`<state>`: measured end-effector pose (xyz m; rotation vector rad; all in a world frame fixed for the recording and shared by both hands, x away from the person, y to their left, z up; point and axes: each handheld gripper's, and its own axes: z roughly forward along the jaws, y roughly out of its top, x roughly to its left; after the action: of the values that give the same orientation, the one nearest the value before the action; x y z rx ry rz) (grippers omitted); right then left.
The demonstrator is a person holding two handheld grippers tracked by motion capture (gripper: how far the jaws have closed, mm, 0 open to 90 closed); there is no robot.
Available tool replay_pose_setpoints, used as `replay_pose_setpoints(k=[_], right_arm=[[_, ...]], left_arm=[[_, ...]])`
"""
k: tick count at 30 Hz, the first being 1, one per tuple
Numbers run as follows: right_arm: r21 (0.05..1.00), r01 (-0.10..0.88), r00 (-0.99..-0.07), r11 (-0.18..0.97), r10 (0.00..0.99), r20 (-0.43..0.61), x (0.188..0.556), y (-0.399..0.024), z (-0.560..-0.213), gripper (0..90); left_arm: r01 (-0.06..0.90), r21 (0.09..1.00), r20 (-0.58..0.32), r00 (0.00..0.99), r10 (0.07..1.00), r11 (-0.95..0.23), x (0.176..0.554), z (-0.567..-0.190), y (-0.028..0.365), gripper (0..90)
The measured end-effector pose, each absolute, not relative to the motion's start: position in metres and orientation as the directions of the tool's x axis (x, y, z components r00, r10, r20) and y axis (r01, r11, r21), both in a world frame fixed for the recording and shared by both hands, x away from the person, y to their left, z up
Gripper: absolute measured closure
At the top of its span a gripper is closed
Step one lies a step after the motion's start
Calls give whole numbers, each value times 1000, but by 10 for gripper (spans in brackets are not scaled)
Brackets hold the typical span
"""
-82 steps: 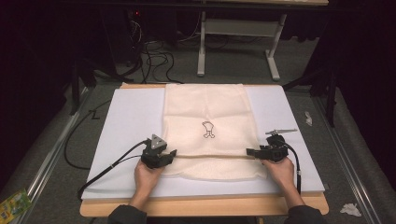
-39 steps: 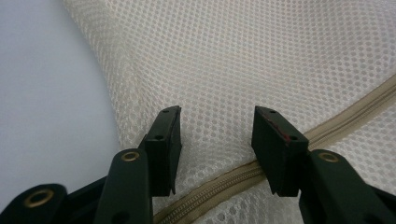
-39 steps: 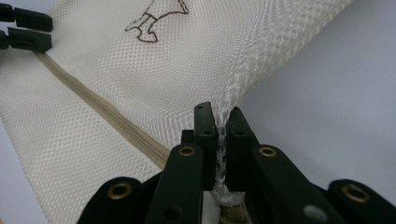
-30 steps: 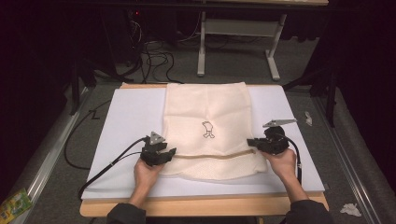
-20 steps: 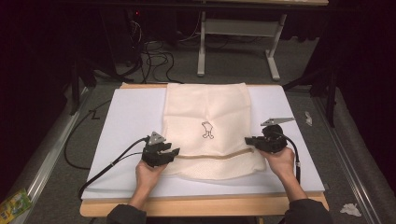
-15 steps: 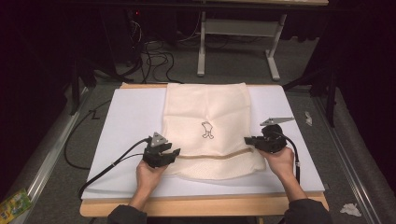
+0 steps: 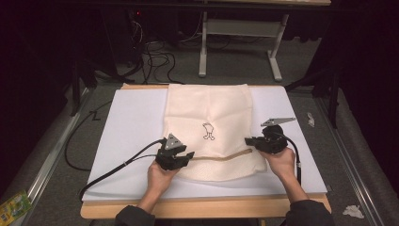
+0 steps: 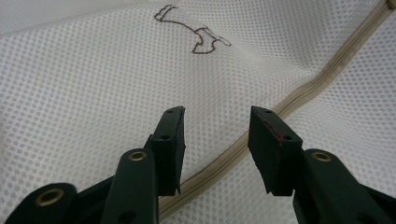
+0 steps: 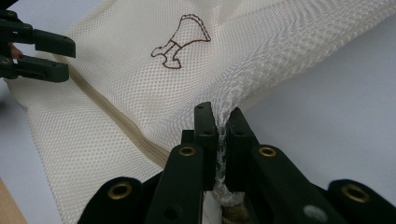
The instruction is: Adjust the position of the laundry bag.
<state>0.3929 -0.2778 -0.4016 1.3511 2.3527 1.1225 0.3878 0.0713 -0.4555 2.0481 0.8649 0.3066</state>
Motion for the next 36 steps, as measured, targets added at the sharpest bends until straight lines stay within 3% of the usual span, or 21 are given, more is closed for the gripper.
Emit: replay_pose_setpoints(k=[36], right_arm=[[715, 644, -586, 274, 777, 230, 397, -265, -406, 882]], left_arm=[[431, 817, -173, 816, 552, -382, 385, -441, 22, 623]])
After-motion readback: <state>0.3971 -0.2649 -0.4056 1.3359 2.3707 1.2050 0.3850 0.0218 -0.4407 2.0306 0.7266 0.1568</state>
